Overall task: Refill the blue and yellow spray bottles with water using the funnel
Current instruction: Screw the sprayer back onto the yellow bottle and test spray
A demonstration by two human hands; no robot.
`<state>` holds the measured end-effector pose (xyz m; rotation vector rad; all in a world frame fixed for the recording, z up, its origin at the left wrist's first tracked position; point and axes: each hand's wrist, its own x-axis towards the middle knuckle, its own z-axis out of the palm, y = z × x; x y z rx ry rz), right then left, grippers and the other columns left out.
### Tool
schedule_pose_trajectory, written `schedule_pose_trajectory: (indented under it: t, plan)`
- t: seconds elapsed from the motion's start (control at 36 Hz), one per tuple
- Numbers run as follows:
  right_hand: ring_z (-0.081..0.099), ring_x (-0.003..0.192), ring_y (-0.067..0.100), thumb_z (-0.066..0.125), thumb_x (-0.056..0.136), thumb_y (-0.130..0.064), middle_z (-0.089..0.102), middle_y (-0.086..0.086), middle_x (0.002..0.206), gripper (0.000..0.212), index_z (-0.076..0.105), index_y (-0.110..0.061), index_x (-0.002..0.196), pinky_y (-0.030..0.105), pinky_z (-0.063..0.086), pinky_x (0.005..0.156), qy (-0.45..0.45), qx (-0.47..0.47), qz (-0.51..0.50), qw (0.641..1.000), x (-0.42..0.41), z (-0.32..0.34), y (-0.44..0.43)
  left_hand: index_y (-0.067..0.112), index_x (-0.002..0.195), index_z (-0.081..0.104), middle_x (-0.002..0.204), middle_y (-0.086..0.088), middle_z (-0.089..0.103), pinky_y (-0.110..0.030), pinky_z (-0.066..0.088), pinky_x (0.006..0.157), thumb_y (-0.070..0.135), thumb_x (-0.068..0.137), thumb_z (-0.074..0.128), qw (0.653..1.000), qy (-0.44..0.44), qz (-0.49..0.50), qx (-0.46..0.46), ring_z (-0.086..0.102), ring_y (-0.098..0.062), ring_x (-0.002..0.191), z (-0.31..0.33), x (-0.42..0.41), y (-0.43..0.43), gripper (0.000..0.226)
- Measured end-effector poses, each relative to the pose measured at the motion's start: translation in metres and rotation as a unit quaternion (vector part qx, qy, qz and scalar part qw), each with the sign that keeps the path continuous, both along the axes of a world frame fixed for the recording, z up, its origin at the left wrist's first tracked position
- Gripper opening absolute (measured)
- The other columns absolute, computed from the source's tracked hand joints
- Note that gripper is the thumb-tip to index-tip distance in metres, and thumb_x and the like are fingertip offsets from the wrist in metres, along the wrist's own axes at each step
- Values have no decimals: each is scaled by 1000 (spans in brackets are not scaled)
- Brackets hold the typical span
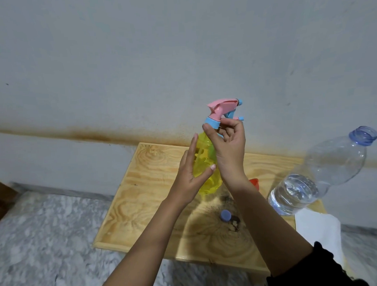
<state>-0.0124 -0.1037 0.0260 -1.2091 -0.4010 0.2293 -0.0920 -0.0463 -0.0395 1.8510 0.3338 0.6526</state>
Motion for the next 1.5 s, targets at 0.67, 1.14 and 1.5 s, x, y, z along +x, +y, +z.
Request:
schedule_pose_trajectory:
  t: [0.67,1.14,1.5]
  plan:
    - [61,94,-6,58,92,-14,64,-8,102,22,59,-9,113,10,46,80,-34,-1,33,999,-4,8,-1,67,135,6,139,45,15,0,20,98,50,83,56,999,-16,21,37,17,21,131,7,-2,4,75]
    - [58,113,20,57,92,-22,63,2,113,29,55,-11,119,34,45,99,-12,-26,66,997,-7,10,-2,66,136,6,143,45,13,-14,21,106,48,84,56,998,-20,23,52,17,10,138,6,-3,6,74]
    - [60,97,1,62,87,-5,57,-2,109,33,50,-10,118,15,48,82,5,21,72,997,-5,13,-5,55,143,7,139,45,16,1,20,99,45,86,56,999,-33,25,35,18,18,133,2,-2,7,76]
